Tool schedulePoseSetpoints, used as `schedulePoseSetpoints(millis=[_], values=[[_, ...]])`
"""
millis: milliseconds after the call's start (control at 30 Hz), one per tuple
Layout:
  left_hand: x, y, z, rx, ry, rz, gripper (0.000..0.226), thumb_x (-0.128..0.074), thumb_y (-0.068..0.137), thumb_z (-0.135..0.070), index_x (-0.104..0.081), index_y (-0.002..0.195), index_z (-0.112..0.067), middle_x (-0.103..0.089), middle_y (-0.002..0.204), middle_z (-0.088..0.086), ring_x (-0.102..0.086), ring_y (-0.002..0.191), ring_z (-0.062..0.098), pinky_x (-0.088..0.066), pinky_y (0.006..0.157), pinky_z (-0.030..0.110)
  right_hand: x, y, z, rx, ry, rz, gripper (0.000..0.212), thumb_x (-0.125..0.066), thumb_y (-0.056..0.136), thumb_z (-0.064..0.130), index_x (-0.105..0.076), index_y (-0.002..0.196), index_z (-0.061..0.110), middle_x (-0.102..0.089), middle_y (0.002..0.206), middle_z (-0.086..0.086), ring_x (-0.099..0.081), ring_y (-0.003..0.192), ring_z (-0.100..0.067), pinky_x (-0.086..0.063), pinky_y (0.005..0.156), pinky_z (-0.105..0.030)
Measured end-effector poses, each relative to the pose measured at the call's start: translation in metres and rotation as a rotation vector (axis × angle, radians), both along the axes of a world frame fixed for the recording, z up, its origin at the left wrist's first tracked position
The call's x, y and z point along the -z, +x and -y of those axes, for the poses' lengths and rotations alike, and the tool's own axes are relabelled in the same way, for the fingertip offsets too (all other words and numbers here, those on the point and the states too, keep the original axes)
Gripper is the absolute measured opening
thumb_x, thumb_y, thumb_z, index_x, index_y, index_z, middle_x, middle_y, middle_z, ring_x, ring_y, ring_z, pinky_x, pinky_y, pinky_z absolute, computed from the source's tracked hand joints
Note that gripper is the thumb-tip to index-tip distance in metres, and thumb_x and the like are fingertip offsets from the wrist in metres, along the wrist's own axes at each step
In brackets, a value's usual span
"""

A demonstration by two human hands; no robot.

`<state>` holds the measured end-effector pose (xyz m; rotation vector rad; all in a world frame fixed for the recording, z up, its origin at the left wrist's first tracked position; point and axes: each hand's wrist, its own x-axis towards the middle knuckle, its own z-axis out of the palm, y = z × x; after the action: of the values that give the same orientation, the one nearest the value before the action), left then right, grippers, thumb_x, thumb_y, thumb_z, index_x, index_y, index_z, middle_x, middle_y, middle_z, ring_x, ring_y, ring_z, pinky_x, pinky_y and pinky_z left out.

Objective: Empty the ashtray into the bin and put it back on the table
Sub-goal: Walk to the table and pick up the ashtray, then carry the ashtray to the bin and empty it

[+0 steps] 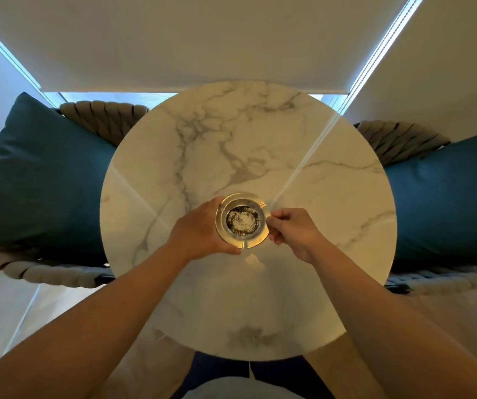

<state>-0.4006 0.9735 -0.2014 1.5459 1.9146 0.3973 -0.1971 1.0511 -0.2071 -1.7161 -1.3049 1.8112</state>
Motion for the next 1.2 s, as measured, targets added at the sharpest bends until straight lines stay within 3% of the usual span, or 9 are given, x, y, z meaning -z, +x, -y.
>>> schedulePoseSetpoints(millis=[233, 633, 933, 1200], values=[[-0.027, -0.002, 0.045, 0.015, 0.058, 0.015, 0.11, -0.078, 0.03, -0.076, -0.033, 0.127, -0.052, -0.053, 0.114, -0.031, -0.052, 0.097, -0.003, -0.041, 0.071, 0.027, -0.036, 0.006, 0.045, -0.005, 0.017, -0.07, 0.01, -0.057, 0.092, 0.0, -0.065, 0.087, -0.004, -0.059, 0.063, -0.014, -0.054, 0.047, -0.017, -0.04, 0.045, -0.027], [-0.052, 0.017, 0.081, -0.056, 0.075, -0.001, 0.106, -0.078, 0.037, -0.074, -0.029, 0.128, -0.048, -0.056, 0.122, -0.023, -0.056, 0.104, 0.003, -0.041, 0.074, 0.027, -0.052, 0.018, 0.055, -0.132, 0.048, -0.102, 0.013, -0.059, 0.092, 0.001, -0.067, 0.082, -0.001, -0.061, 0.065, -0.015, -0.055, 0.049, -0.019, -0.04, 0.044, -0.027], [-0.06, 0.068, 0.121, -0.316, 0.057, 0.003, 0.113, -0.079, 0.039, -0.077, -0.028, 0.135, -0.049, -0.053, 0.13, -0.023, -0.055, 0.112, 0.005, -0.051, 0.09, 0.04, -0.063, 0.038, 0.044, -0.412, 0.056, -0.162, 0.015, -0.063, 0.091, 0.007, -0.066, 0.087, -0.007, -0.063, 0.061, -0.011, -0.055, 0.051, -0.021, -0.04, 0.047, -0.029], [-0.065, 0.127, 0.175, -0.582, 0.105, 0.023, 0.11, -0.079, 0.039, -0.078, -0.03, 0.134, -0.049, -0.053, 0.127, -0.026, -0.054, 0.11, 0.002, -0.05, 0.086, 0.037, -0.074, 0.053, 0.055, -0.711, 0.062, -0.199, 0.014, -0.063, 0.091, 0.006, -0.066, 0.083, -0.004, -0.063, 0.059, -0.01, -0.056, 0.052, -0.021, -0.041, 0.047, -0.031]])
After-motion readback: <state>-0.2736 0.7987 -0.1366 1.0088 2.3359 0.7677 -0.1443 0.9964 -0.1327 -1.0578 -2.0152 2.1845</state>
